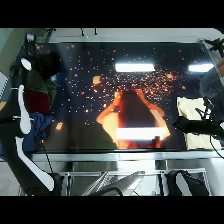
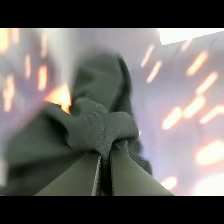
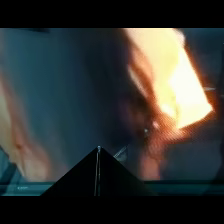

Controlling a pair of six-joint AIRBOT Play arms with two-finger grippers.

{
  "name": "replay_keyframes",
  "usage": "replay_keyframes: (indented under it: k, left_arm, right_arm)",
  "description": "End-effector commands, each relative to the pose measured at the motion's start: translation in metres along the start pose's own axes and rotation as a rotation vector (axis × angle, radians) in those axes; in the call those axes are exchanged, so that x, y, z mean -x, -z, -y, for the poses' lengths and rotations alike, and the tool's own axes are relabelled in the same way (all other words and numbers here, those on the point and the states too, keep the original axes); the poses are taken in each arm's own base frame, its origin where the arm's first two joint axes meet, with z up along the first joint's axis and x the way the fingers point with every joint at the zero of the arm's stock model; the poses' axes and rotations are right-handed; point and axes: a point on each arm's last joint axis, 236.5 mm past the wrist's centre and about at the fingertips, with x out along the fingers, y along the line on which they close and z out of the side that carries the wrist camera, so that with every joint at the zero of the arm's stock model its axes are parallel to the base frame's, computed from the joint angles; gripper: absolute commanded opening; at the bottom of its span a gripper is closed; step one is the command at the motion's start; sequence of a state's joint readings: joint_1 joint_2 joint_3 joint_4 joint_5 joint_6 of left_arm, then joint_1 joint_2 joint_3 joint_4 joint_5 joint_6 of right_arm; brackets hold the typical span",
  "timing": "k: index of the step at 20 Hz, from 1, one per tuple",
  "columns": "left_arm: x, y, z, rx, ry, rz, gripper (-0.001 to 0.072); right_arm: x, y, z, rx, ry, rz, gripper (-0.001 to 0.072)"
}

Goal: Fold the shirts.

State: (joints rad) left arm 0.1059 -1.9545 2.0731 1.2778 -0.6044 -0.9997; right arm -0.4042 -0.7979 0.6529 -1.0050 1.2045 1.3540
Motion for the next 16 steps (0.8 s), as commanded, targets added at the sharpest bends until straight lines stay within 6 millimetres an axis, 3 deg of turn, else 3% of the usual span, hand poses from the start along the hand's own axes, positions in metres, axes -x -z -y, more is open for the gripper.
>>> replay_keyframes:
  k: [1, 3, 5, 7, 8, 12, 14, 16]
  left_arm:
    - [0.111, -0.096, 0.075, 0.008, 0.172, 0.059, 0.0015]
    - [0.18, -0.111, 0.136, 0.055, 0.363, -0.003, 0.0015]
    - [0.24, -0.111, 0.192, 0.099, 0.553, -0.079, 0.0015]
    - [0.28, -0.085, 0.241, 0.143, 0.709, -0.196, 0.0015]
    - [0.293, -0.062, 0.263, 0.154, 0.767, -0.275, 0.0015]
    - [0.302, 0.045, 0.324, 0.17, 0.851, -0.539, 0.0015]
    - [0.295, 0.095, 0.335, 0.2, 0.85, -0.657, 0.0015]
    - [0.285, 0.13, 0.333, 0.237, 0.835, -0.743, 0.0015]
  right_arm:
    - [0.0, 0.0, 0.0, 0.0, -0.001, -0.001, 0.0024]
    - [0.0, 0.0, 0.0, 0.0, -0.001, -0.001, 0.0024]
    - [0.0, 0.0, 0.0, 0.0, -0.001, -0.001, 0.0024]
    - [0.0, 0.0, 0.0, 0.0, 0.0, 0.0, 0.0024]
    - [0.0, 0.0, 0.0, 0.0, 0.0, -0.001, 0.0024]
    - [0.0, 0.003, -0.001, -0.001, -0.003, -0.013, 0.0024]
    - [0.0, 0.003, -0.002, -0.002, -0.009, -0.013, 0.0031]
    - [-0.001, 0.006, -0.018, 0.003, -0.064, -0.023, 0.0033]
